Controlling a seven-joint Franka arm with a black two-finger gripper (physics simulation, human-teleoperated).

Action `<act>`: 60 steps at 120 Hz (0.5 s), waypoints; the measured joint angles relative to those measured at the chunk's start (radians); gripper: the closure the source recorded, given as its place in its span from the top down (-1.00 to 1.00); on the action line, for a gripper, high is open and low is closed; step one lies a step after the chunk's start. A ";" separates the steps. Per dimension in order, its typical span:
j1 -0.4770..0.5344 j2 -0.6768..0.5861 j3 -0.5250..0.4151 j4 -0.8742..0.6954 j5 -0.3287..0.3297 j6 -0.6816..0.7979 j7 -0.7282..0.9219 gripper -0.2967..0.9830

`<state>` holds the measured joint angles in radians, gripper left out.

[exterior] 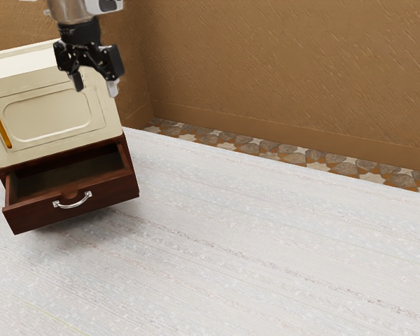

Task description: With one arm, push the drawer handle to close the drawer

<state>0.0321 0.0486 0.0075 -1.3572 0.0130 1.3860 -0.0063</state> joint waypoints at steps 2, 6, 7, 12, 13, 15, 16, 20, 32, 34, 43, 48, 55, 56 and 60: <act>0.005 0.000 0.000 0.001 0.000 -0.005 0.000 0.54; 0.013 0.001 0.000 0.001 0.000 -0.015 0.000 0.54; 0.015 0.001 0.000 0.001 -0.001 -0.017 0.000 0.54; 0.023 0.000 0.000 0.002 -0.002 -0.027 0.000 0.54; 0.025 0.001 0.000 0.002 -0.002 -0.028 0.000 0.54; 0.027 0.000 0.000 0.002 -0.002 -0.031 0.000 0.54; 0.028 0.000 0.000 0.002 -0.003 -0.033 0.000 0.54; 0.030 0.000 0.000 0.002 -0.003 -0.038 0.000 0.54; 0.028 -0.099 -0.005 0.041 0.002 -0.052 -0.003 0.54; 0.030 -0.129 -0.009 0.039 0.003 -0.054 -0.008 0.54; 0.109 -0.282 -0.080 -0.049 0.024 -0.057 -0.058 0.54; 0.175 -0.347 -0.173 -0.103 0.063 -0.055 -0.091 0.54; 0.233 -0.431 -0.257 -0.151 0.084 -0.054 -0.135 0.54; 0.238 -0.441 -0.263 -0.155 0.082 -0.055 -0.142 0.54; 0.252 -0.473 -0.303 -0.161 0.065 -0.071 -0.179 0.54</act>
<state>0.2840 -0.4248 -0.2959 -1.5183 0.0783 1.3147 -0.1855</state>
